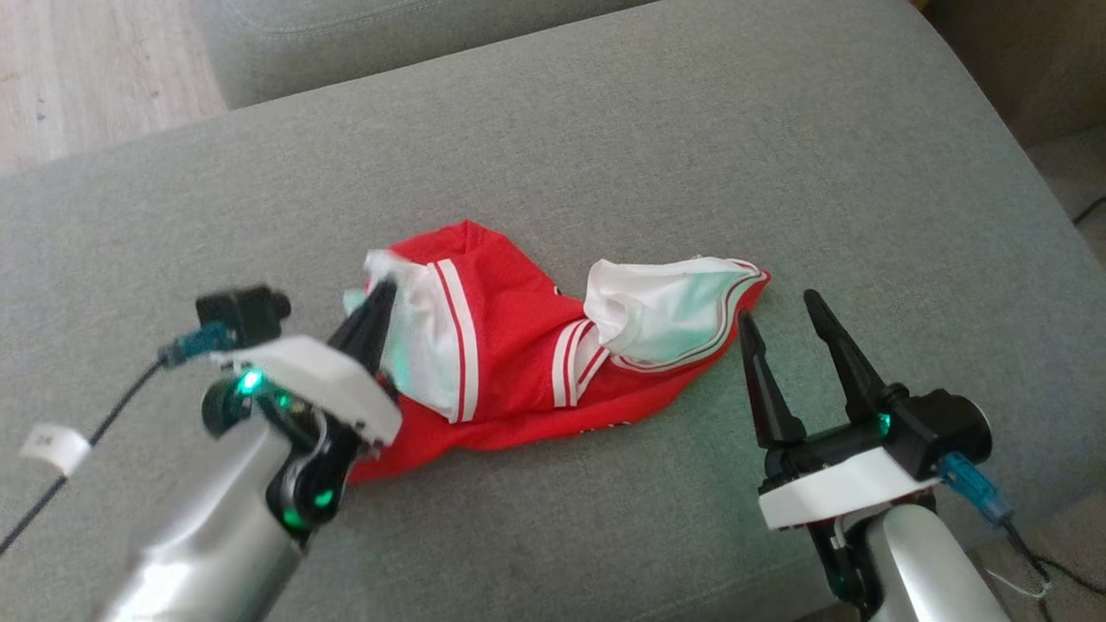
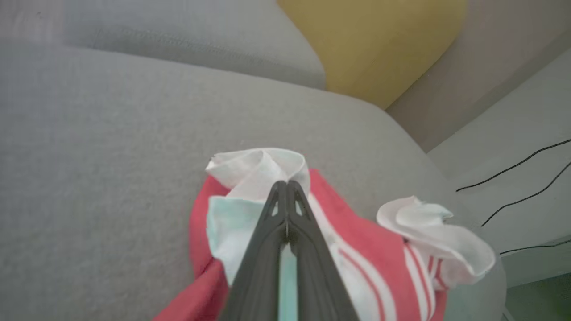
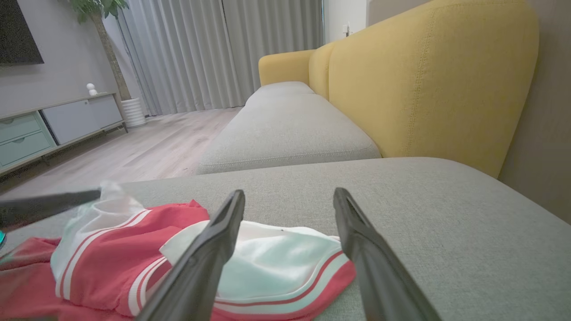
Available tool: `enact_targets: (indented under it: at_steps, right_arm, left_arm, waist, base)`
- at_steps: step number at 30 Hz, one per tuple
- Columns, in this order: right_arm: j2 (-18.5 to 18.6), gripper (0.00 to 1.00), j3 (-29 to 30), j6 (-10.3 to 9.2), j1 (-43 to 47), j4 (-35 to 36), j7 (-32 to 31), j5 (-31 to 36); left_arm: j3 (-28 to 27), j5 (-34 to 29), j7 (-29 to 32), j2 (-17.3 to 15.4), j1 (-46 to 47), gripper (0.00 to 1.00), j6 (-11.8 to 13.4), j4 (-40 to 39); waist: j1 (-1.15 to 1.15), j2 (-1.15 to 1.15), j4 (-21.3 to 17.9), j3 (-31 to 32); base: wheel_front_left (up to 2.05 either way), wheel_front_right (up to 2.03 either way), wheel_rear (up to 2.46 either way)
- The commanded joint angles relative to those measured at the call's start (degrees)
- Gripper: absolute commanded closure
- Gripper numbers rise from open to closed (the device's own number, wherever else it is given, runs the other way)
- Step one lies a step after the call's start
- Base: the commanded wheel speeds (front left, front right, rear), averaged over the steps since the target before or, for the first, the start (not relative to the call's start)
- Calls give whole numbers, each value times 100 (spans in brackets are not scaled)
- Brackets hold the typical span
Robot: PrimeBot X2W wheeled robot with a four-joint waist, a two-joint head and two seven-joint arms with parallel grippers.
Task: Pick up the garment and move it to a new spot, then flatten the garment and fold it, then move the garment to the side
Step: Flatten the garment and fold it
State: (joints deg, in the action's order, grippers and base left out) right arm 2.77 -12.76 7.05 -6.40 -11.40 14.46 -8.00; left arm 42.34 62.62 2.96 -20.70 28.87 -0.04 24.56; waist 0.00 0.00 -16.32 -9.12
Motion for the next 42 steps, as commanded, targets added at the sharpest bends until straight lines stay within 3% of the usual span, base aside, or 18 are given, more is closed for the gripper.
enact_targets:
  at_steps: [1,8,18,23,26,27,29,30,36,42]
  right_arm:
    - [10,0,-173,44,-178,165,54,-41]
    - [10,0,-372,44,-305,186,54,-153]
    - [10,0,-684,44,-485,343,54,-476]
    - [10,0,-615,44,-381,500,54,-578]
    - [10,0,-592,44,-367,568,54,-610]
    - [10,0,-588,44,-366,581,54,-621]
    - [10,0,-618,44,-395,574,54,-630]
    - [10,0,-646,44,-419,562,54,-631]
    - [10,0,-667,44,-538,479,54,-586]
    - [10,0,-479,44,-384,398,54,-482]
  left_arm:
    - [-327,1,-92,-62,515,100,-12,-313]
    - [-652,-26,-232,46,1239,100,209,-366]
    - [-1221,-481,-1057,-35,2873,100,558,995]
    - [-1357,-872,-1718,196,3533,100,485,1905]
    - [-1355,-954,-1772,388,3526,100,224,2294]
    - [-1357,-971,-1779,432,3501,91,155,2424]
    - [-1363,-1034,-1788,471,3469,36,35,2632]
    - [-1380,-1069,-1790,483,3447,0,-8,2707]
    - [-1459,-1363,-1794,605,3211,0,-267,2689]
    - [-1533,-1489,-1795,622,2306,0,-428,2195]
  waist:
    - [0,0,-49,-38]
    - [0,0,-369,-246]
    - [0,0,-1355,-919]
    - [0,0,-1488,-1294]
    - [0,0,-1478,-1364]
    - [0,0,-1472,-1375]
    - [0,0,-1458,-1375]
    - [0,0,-1449,-1356]
    - [0,0,-1153,-1142]
    - [0,0,-641,-687]
  base:
    - [0,0,0]
    - [0,0,0]
    - [0,0,0]
    - [0,0,0]
    - [0,0,0]
    - [0,0,0]
    - [0,0,0]
    - [0,0,0]
    - [0,0,0]
    - [0,0,0]
